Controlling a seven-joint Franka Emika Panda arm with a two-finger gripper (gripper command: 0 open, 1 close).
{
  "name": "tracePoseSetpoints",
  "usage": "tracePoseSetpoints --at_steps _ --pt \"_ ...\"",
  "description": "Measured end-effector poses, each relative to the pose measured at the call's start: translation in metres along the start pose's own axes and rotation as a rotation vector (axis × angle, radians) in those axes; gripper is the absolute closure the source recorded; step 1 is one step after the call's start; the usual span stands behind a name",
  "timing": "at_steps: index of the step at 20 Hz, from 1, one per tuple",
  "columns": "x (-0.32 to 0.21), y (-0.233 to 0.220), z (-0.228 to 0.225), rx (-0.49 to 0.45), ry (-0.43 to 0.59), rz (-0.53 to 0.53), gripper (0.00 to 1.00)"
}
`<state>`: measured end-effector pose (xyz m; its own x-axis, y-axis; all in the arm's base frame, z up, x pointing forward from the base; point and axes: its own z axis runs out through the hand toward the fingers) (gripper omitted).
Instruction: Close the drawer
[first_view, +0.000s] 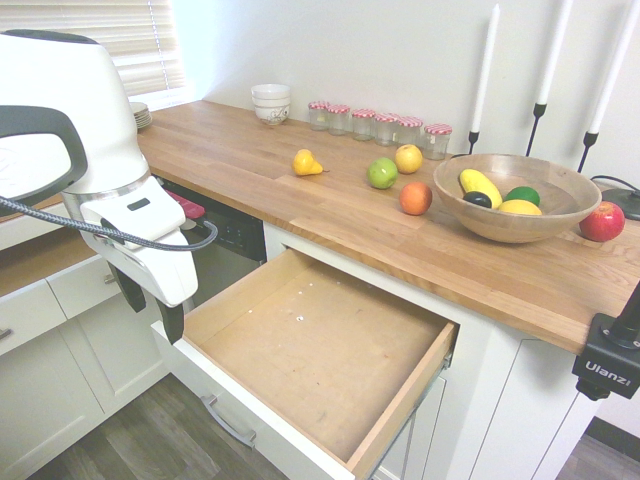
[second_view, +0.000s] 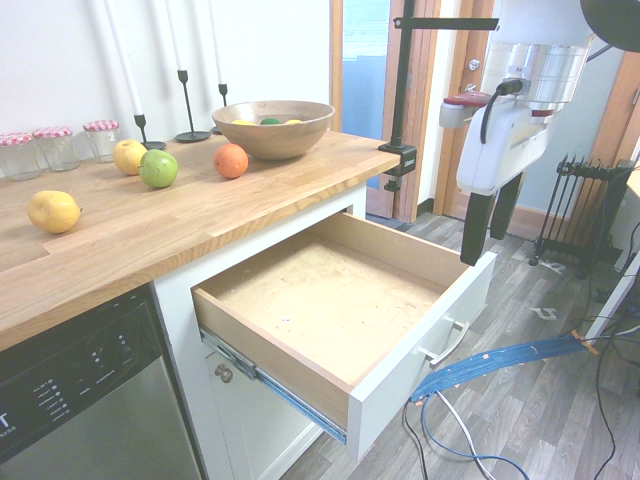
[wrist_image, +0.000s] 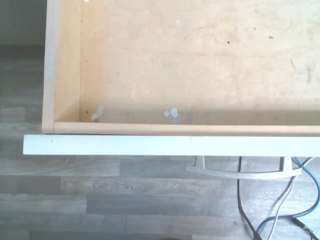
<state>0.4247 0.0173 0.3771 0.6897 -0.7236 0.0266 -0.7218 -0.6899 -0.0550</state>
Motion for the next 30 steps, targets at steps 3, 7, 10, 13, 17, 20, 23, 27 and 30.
tracePoseSetpoints --at_steps 3,7,10,13,17,20,23,27,30 --pt "0.000 0.000 0.001 -0.001 -0.001 0.001 0.00" --pt "0.003 0.001 0.015 -0.004 -0.004 0.002 0.00" --pt "0.007 0.002 0.039 -0.011 -0.013 0.004 0.00" --pt "0.013 0.004 0.062 -0.022 -0.023 0.010 0.00" --pt "0.020 0.008 0.094 -0.048 -0.024 0.000 0.00" --pt "0.024 0.013 0.119 -0.062 -0.035 0.007 0.00" --pt "0.028 0.019 0.140 -0.074 -0.046 0.021 0.00" --pt "0.033 0.028 0.164 -0.084 -0.055 0.025 0.00" --pt "0.034 0.033 0.183 -0.087 -0.063 0.026 0.00"
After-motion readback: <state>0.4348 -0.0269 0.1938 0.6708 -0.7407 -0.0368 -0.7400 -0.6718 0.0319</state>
